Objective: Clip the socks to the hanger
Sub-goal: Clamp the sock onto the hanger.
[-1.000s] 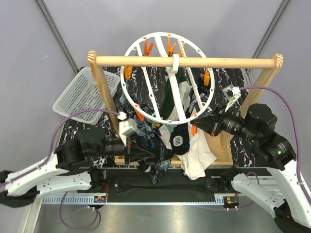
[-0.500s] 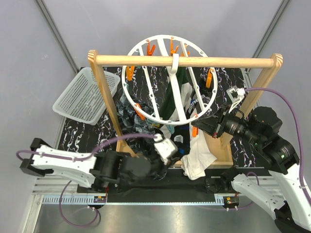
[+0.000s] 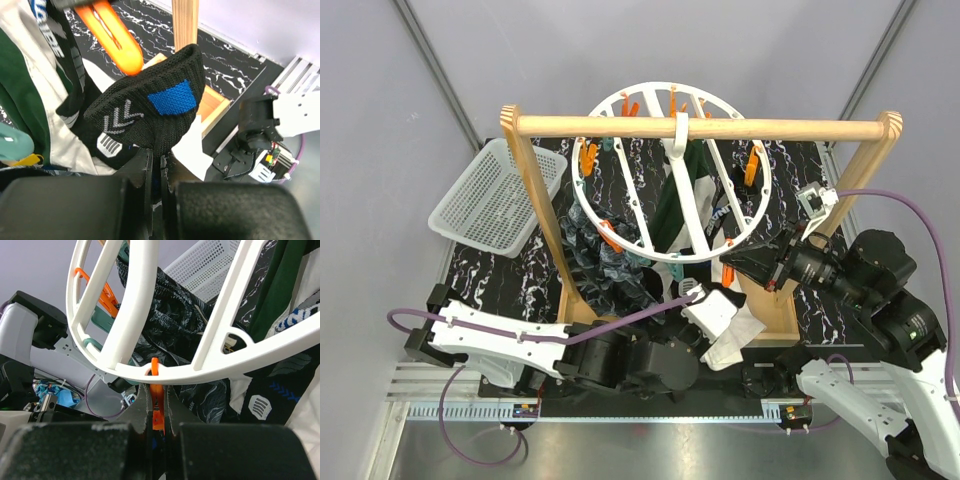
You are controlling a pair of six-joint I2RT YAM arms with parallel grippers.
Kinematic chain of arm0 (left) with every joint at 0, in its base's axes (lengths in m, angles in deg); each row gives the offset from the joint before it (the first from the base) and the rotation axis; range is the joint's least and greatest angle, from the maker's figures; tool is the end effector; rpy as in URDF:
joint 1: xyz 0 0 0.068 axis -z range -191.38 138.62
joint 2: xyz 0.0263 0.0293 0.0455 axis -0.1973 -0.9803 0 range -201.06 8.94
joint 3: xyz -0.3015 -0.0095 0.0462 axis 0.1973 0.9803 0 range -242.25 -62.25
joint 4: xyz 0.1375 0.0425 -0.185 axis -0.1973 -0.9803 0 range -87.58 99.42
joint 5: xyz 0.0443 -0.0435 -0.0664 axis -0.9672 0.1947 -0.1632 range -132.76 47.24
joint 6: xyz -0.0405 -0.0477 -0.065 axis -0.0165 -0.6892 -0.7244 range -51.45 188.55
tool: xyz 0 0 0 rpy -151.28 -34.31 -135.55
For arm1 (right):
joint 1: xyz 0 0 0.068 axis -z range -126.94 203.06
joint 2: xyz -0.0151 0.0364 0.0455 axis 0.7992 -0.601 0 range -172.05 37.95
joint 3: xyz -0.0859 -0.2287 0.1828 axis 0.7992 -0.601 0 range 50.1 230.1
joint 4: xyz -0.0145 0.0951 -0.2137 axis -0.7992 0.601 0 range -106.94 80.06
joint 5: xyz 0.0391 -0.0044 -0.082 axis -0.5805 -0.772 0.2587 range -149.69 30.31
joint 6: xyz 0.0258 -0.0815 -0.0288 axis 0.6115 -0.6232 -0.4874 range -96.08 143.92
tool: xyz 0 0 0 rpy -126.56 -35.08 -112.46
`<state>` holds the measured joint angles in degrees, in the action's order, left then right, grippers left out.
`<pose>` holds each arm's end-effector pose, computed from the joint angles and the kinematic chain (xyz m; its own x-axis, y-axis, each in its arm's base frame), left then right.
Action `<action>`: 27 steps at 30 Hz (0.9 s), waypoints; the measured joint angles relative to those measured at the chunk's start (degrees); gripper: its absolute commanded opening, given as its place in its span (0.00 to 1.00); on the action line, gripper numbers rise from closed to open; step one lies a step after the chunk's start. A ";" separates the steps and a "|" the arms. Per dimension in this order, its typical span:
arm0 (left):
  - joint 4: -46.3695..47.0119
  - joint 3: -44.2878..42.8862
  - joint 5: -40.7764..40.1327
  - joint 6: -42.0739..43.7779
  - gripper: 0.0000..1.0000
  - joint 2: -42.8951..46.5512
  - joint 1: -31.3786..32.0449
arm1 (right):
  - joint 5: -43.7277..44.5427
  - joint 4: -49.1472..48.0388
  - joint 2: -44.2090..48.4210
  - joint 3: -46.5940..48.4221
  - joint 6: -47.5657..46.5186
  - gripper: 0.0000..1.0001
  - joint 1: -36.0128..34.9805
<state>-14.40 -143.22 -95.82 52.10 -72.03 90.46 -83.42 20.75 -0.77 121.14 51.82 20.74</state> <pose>0.0013 -0.3081 0.4177 -0.1295 0.2113 -0.9688 0.7315 0.6800 0.0505 0.0550 0.0732 0.4517 -0.4573 0.2175 -0.8623 -0.6948 0.5179 0.4990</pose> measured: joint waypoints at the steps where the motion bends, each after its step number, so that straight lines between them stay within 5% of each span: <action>1: -0.35 -0.85 -0.07 -0.02 0.00 -0.44 0.00 | -0.02 -0.04 0.15 0.00 -0.02 0.00 0.00; 27: 1.01 -1.95 -1.53 3.06 0.00 -0.83 -3.04 | -2.27 -2.54 0.50 -1.77 0.44 0.00 0.00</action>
<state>-13.39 -145.17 -97.35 55.16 -72.86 87.42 -85.69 18.21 -0.26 119.37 52.26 20.74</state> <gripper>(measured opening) 0.046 0.060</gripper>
